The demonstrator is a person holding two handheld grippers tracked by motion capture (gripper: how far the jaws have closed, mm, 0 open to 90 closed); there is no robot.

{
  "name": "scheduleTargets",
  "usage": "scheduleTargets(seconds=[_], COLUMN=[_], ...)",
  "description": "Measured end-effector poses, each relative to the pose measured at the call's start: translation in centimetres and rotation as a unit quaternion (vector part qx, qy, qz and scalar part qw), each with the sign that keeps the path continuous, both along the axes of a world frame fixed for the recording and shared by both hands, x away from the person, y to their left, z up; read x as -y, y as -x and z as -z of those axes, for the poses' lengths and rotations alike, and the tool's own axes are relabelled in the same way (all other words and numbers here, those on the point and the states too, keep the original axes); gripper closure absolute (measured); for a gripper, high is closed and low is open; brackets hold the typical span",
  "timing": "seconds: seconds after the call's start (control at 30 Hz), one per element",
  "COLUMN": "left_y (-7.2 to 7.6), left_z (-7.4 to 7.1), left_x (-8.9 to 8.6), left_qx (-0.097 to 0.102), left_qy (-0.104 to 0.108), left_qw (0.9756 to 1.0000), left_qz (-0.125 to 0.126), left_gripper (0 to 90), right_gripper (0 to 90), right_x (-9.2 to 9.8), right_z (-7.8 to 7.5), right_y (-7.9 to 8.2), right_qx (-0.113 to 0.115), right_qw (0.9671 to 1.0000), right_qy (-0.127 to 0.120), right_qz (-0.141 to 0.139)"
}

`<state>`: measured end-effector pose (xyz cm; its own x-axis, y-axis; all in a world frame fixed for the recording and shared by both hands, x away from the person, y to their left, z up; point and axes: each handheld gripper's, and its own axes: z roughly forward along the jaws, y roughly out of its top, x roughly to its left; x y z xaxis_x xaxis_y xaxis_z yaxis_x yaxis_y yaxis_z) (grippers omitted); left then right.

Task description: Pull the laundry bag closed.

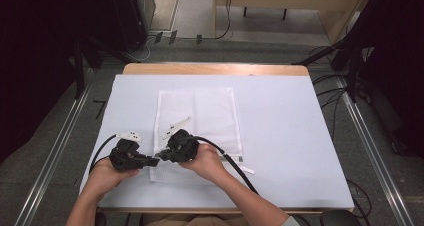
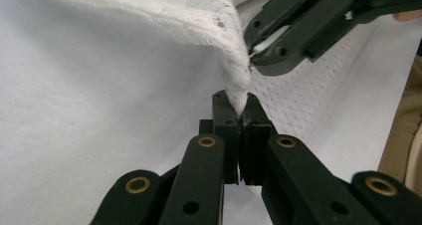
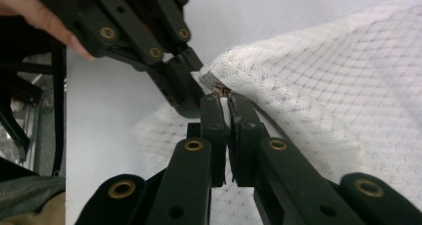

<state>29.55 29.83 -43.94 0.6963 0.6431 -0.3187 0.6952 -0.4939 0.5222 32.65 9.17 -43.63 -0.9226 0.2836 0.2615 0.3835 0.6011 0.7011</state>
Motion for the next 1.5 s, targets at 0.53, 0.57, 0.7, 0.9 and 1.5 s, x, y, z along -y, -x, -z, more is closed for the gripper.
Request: scheduleTargets(seconds=[0.53,0.57,0.7,0.9,1.5], left_y=[-0.1,-0.1,0.0,-0.1,0.0], left_z=[0.2,0.2,0.0,-0.5,-0.4], left_x=[0.4,0.5,0.5,0.0,-0.8], left_qx=[0.003,0.000,-0.001,0.005,0.004], left_qy=[-0.008,-0.007,0.000,0.009,0.029], left_qw=[0.9999,0.9998,0.9998,0.9999,0.9995], left_qz=[0.014,0.018,0.018,-0.003,-0.009], left_gripper=[87.0,87.2,88.1,88.7,88.2], right_gripper=[88.3,88.3,88.3,88.4,88.3], right_x=[-0.3,-0.3,-0.2,0.3,3.4], right_z=[0.0,0.0,0.2,0.5,0.7], right_y=[0.4,0.4,0.1,-0.5,-1.0], right_qx=[0.001,-0.001,-0.007,-0.015,-0.004], right_qw=[0.9997,0.9997,0.9998,0.9999,0.9997], right_qy=[0.008,0.008,0.006,-0.008,0.012], right_qz=[-0.021,-0.021,-0.018,0.001,0.020])
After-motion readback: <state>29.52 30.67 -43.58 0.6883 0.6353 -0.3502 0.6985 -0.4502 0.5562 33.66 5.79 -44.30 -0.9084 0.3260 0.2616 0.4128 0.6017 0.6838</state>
